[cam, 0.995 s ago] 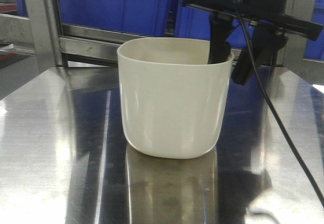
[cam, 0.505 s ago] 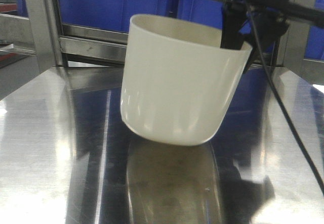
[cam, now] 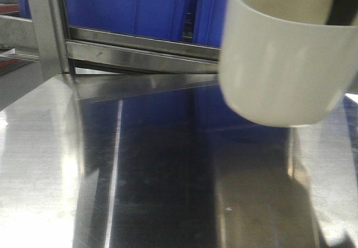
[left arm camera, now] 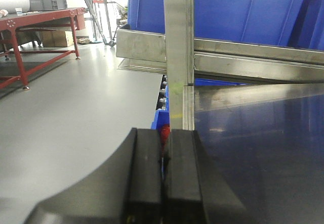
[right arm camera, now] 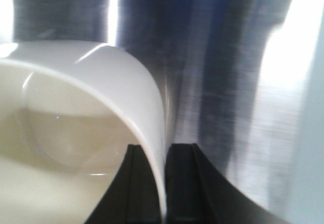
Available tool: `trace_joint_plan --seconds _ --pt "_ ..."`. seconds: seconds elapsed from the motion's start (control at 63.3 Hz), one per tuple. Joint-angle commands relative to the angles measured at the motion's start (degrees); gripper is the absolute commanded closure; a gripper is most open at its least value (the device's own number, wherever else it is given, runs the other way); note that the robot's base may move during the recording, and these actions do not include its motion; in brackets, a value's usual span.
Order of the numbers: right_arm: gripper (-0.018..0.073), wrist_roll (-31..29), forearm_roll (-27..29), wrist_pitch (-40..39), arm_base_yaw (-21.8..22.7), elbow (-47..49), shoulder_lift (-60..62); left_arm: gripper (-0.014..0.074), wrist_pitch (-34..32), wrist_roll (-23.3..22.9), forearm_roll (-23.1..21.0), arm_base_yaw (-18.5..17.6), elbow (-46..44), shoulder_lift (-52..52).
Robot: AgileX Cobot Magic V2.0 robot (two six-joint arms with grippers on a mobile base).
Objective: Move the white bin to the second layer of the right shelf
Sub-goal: 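Close the right gripper on the bin rim and lift it, then hold the lifted white bin in the right gripper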
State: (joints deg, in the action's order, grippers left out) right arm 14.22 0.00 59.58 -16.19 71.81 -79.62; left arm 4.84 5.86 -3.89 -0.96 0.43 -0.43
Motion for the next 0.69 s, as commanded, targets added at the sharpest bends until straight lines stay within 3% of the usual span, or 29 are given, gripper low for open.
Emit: trace_joint_plan --seconds 0.0,0.284,0.679 --pt "0.0530 -2.77 -0.39 -4.74 2.44 -2.42 6.30 0.0512 -4.84 -0.15 -0.35 -0.23 2.11 -0.75" --pt "0.0532 -2.77 -0.39 -12.07 9.20 -15.76 19.18 0.0512 -4.84 -0.15 -0.35 -0.23 2.11 -0.75" --pt "0.0505 -3.29 -4.15 -6.70 11.07 -21.63 29.18 0.0512 -4.84 -0.15 -0.35 -0.23 2.11 -0.75"
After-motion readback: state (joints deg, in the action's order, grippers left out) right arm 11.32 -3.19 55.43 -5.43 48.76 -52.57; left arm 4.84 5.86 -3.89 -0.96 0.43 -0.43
